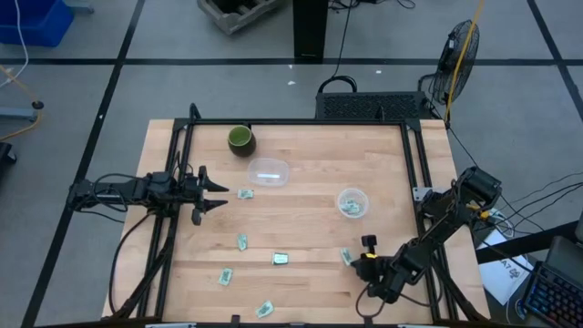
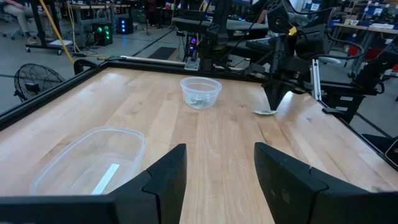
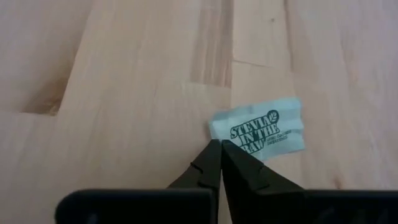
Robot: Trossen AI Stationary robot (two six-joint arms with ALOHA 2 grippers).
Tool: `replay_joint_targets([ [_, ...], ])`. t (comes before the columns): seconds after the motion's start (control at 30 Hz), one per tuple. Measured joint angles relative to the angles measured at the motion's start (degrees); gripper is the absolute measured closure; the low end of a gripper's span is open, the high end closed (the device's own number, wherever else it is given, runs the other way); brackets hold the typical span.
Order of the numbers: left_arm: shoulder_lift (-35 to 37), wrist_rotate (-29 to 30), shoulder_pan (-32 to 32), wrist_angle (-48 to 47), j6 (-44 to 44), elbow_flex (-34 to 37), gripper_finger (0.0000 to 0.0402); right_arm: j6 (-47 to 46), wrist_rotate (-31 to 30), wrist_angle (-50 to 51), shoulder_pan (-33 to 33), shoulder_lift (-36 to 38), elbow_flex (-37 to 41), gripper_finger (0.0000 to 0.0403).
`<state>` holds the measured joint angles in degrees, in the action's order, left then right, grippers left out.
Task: Pick and place items into bin
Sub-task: Put the light green stevia packet into the right transparent bin
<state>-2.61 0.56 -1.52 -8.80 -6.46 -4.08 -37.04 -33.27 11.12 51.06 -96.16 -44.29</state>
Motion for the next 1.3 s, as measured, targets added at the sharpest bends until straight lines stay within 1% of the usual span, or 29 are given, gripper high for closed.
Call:
replay_joint_targets([
  [0.13,0.0,0.0,0.0,0.0,0.0,0.0,0.0210,0.4,-4.2,-1.5,0.0,0.0,0.0,0.0402],
  [0.33,0.0,0.0,0.0,0.0,0.0,0.0,0.0210,4.3,-6.5,-4.2,-0.2,0.0,-0.4,0.0402],
  [0.47,0.0,0.0,0.0,0.0,0.0,0.0,0.0210,5.3,-11.3,-4.1,-0.2,0.2,-1.0,0.0402],
  [0.63,0.0,0.0,0.0,0.0,0.0,0.0,0.0210,5.3,-20.0,-3.9,-0.5,1.5,-1.0,0.0403],
  [0.8,0.0,0.0,0.0,0.0,0.0,0.0,0.0211,4.8,-35.5,-3.0,-1.0,4.5,-1.0,0.0403],
  [0.87,0.0,0.0,0.0,0.0,0.0,0.0,0.0210,4.1,-39.3,-3.0,-2.4,6.3,-1.1,0.0403],
  [0.93,0.0,0.0,0.0,0.0,0.0,0.0,0.0211,3.5,-40.0,-2.4,-4.5,7.9,-1.1,0.0403],
  [1.07,0.0,0.0,0.0,0.0,0.0,0.0,0.0211,2.2,-39.2,-0.3,-9.2,10.0,-1.1,0.0403],
  [1.17,0.0,0.0,0.0,0.0,0.0,0.0,0.0211,-1.0,-34.2,2.7,-12.9,11.2,-1.1,0.0403],
  [1.23,0.0,0.0,0.0,0.0,0.0,0.0,0.0210,-5.0,-30.1,6.0,-14.8,11.7,-1.1,0.0403],
  [1.3,0.0,0.0,0.0,0.0,0.0,0.0,0.0211,-10.0,-28.0,9.9,-16.0,12.0,-1.1,0.0403],
])
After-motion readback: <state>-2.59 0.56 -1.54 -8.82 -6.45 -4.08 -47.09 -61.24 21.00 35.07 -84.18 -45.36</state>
